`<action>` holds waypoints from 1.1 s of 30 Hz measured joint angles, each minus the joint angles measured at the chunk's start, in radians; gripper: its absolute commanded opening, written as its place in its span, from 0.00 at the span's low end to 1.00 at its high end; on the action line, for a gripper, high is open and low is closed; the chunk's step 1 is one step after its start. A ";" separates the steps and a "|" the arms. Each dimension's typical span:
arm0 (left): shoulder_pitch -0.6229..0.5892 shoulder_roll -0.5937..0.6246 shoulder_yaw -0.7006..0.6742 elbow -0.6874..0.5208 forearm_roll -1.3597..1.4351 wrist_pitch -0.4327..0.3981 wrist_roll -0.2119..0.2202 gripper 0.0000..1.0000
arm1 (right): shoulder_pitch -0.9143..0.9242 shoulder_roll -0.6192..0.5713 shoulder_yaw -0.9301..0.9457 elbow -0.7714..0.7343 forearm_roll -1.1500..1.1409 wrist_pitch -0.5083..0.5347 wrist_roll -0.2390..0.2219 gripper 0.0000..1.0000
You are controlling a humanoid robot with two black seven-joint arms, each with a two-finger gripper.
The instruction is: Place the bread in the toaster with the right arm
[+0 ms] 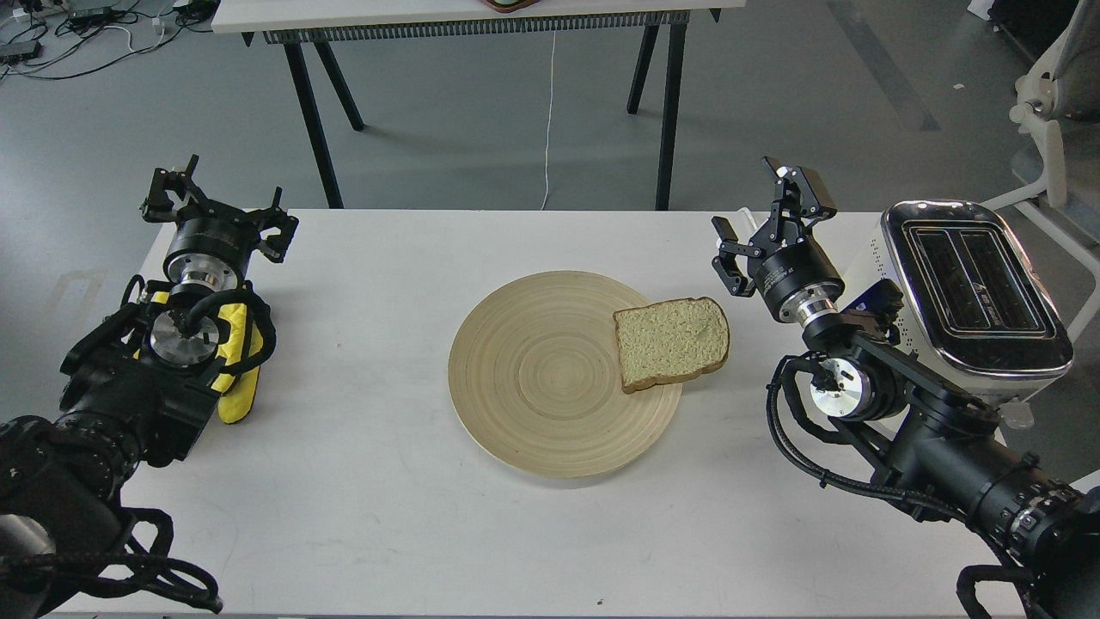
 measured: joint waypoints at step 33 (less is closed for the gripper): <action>0.000 0.000 0.000 0.000 0.000 0.000 -0.001 1.00 | 0.027 -0.134 -0.051 0.148 -0.465 -0.399 0.000 0.98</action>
